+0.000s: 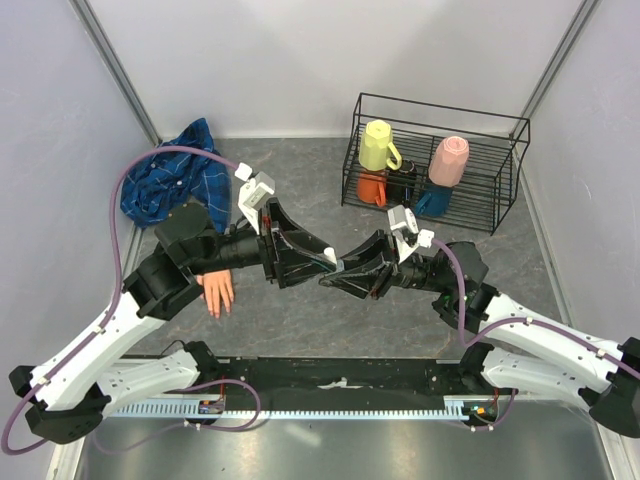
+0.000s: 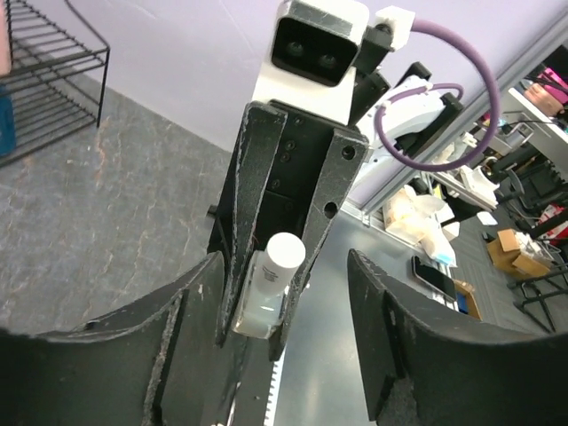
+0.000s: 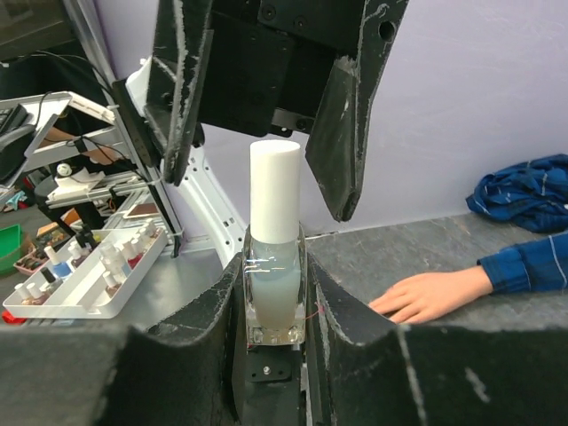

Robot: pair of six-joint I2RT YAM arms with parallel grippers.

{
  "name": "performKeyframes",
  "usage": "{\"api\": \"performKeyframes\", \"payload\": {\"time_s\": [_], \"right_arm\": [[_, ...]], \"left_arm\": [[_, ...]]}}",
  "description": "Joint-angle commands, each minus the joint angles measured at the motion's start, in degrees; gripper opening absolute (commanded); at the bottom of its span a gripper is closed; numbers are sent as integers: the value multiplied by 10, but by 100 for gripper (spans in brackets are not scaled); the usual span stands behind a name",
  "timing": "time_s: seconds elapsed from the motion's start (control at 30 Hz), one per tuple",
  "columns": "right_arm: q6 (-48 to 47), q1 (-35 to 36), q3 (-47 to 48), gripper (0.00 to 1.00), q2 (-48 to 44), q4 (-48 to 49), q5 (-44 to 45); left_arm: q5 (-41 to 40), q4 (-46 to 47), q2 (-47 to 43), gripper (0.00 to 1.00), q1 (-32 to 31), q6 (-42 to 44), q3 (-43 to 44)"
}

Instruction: Paint the nails

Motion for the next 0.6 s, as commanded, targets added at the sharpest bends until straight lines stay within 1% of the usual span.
{"api": "performKeyframes", "payload": {"time_s": [0.0,0.07,0.13,0.17,0.23,0.3,0.33,0.37,0.4,0.43,0.47,0.5,0.57], "right_arm": [[20,-2,2,0,2,56,-32],[20,-3,5,0,7,56,-34],[21,-3,9,0,11,58,-35],[21,-3,10,0,13,60,-30],[18,-3,11,0,15,59,-24],[6,-3,20,0,18,37,-9],[1,-3,22,0,19,29,-3],[-4,-3,27,0,19,10,9],[-10,-3,29,0,18,-3,36],[-26,-3,33,0,18,-19,57],[-34,-3,43,0,18,-56,76],[-44,-2,49,0,17,-73,123],[-70,0,63,0,17,-120,174]], "left_arm": [[45,61,1,57,2,-9,3],[59,74,5,52,2,-15,1],[68,77,8,44,2,-16,3],[70,80,12,38,2,-15,4],[75,77,16,33,2,-13,10],[74,65,22,26,2,-8,17],[70,59,24,21,2,-1,25],[65,51,28,11,2,4,30],[58,33,30,5,2,9,34],[39,23,33,2,1,18,42],[26,16,32,2,1,22,45],[-11,-2,34,2,1,28,48],[-60,-24,36,2,0,32,58]]}}
